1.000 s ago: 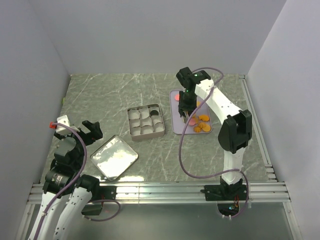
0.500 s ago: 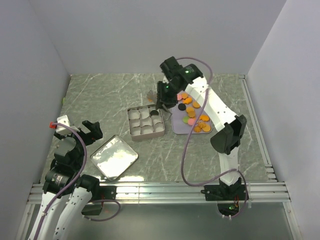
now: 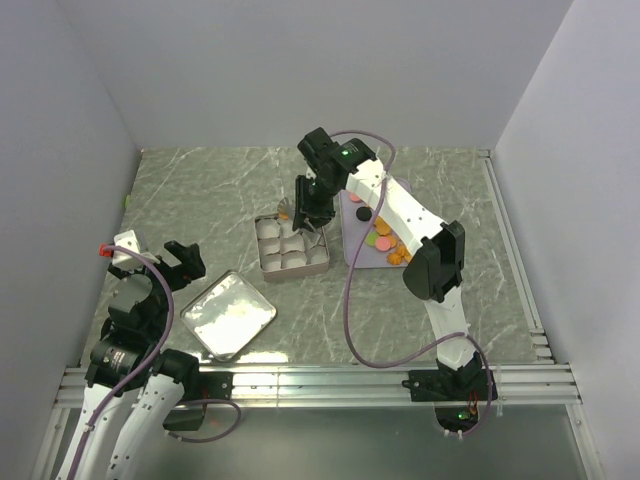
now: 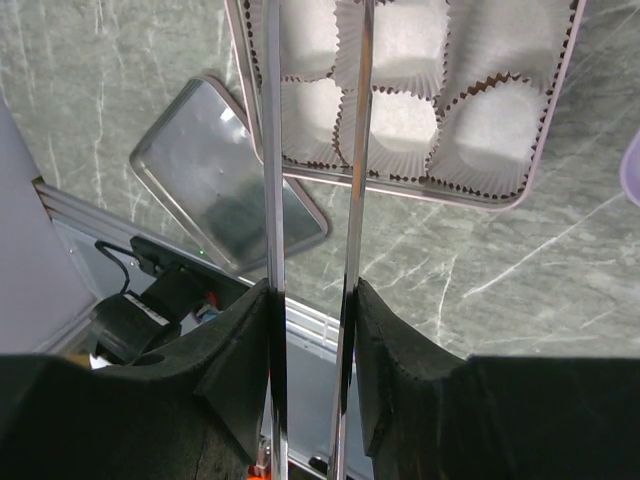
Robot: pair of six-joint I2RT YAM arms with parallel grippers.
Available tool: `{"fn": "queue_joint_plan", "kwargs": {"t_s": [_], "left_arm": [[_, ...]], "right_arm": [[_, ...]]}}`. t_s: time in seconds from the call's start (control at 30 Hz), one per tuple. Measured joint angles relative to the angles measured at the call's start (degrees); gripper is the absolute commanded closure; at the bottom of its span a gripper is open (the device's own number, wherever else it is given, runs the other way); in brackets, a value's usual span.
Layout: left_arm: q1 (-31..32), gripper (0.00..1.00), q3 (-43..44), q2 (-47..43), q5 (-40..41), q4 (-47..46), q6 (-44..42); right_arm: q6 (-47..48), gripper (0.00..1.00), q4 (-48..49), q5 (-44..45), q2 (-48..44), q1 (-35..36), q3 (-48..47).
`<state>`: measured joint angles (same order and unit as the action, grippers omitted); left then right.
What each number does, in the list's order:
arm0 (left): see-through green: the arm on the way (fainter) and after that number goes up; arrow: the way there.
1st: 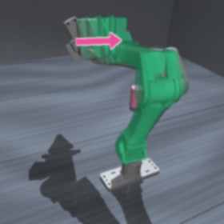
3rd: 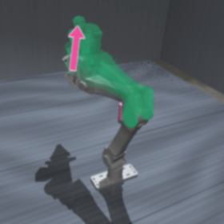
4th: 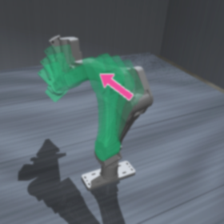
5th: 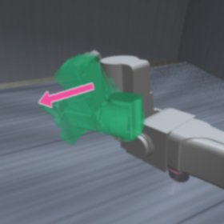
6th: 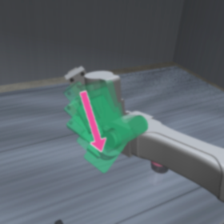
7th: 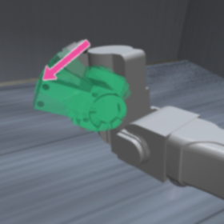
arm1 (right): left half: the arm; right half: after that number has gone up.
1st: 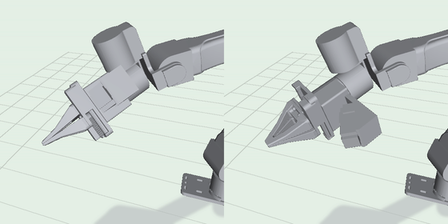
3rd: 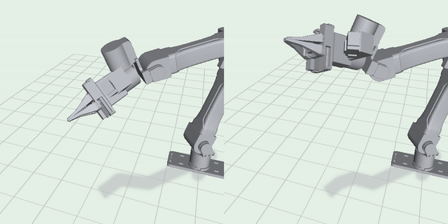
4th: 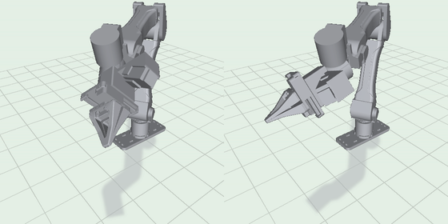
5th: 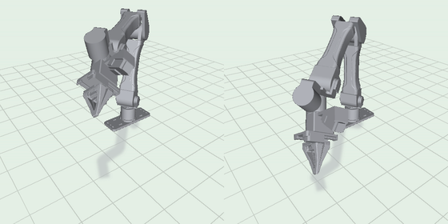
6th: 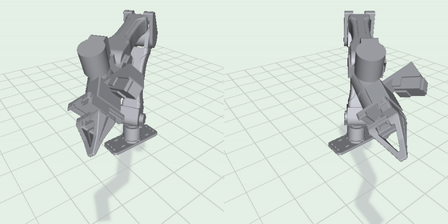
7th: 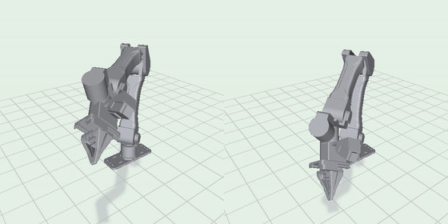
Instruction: Pack the cookies
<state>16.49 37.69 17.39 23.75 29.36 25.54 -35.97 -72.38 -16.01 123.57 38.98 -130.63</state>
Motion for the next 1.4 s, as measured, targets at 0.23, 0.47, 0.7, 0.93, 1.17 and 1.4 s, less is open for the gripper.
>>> {"fn": "queue_joint_plan", "kwargs": {"t_s": [0.23,0.47,0.7,0.93,1.17,1.4], "left_arm": [[0.0,0.01,0.0,0.0,0.0,0.0,0.0],[0.0,0.01,0.0,0.0,0.0,0.0,0.0],[0.0,0.01,0.0,0.02,0.0,0.0,0.0],[0.0,0.01,0.0,0.02,0.02,0.0,0.0],[0.0,0.01,0.0,0.02,0.02,0.0,0.0],[0.0,0.01,0.0,0.02,0.02,0.0,0.0]], "right_arm": [[0.02,0.65,0.9,0.55,0.07,0.0,1.66],[0.0,0.57,1.4,0.59,1.2,0.0,1.57],[-0.02,0.52,2.03,0.85,4.55,0.0,1.53],[0.02,0.48,2.6,0.98,4.61,-0.02,1.51],[0.0,0.45,2.69,1.38,4.61,-0.39,1.25],[-0.02,0.45,2.78,1.57,4.5,-1.31,0.09]]}}
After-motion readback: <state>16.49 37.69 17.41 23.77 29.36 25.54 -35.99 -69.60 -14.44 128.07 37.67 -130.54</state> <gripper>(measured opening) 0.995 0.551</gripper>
